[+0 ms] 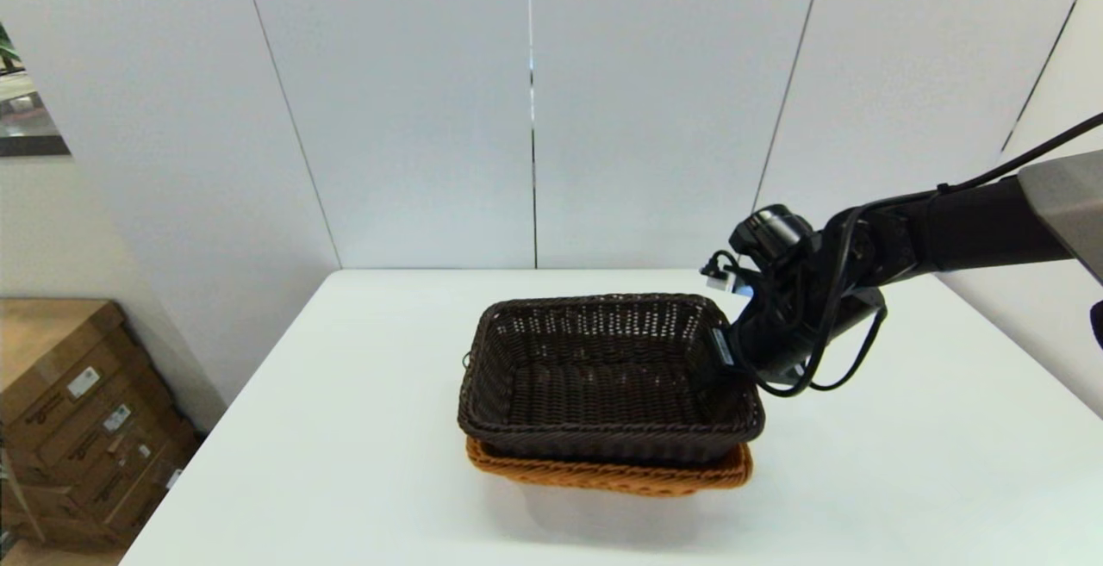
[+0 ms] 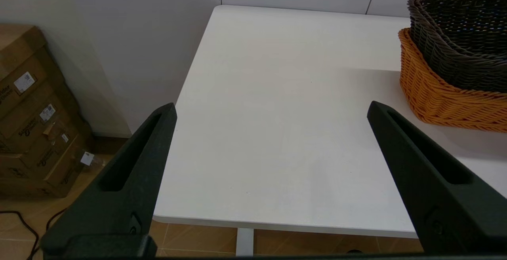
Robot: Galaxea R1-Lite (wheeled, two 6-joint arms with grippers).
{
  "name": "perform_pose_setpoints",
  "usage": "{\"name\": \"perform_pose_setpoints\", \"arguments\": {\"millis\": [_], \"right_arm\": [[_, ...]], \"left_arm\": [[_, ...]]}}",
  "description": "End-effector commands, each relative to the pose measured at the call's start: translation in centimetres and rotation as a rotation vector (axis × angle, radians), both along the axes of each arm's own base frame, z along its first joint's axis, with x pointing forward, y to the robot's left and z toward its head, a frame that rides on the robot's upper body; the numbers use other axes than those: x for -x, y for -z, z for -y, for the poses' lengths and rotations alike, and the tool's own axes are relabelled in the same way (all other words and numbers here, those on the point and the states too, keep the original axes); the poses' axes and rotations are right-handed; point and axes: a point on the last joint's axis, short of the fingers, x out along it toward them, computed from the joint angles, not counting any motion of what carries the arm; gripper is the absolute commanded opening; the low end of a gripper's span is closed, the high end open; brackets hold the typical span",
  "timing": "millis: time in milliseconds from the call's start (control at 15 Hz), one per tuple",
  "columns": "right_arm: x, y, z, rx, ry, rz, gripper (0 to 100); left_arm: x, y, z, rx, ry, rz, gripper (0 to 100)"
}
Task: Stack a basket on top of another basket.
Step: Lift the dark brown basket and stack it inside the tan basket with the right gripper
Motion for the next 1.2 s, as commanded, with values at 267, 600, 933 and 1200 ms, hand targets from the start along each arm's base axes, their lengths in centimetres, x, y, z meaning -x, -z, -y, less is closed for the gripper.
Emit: {"name": "perform_pose_setpoints", "arguments": {"millis": [267,600,933,1200], "right_arm": [[-0.03,0.13,0.15,0.0,0.003,-0.009,0],[-0.04,-0.02,0.21,-0.002,0.009,-0.005,100],[-0.19,-0.03,0.47,-0.002,0.022,-0.005,100],[-0.06,-0.62,0.86,-0.004,0.025,0.011,100]], "left_arm": [[0.0,0.02,0.0,0.0,0.0,-0.001,100],[0.0,0.02,-0.01,0.0,-0.002,-0.001,100],[0.0,0.02,0.0,0.0,0.0,-0.001,100],[0.0,0.02,0.0,0.0,0.0,-0.001,100]]}}
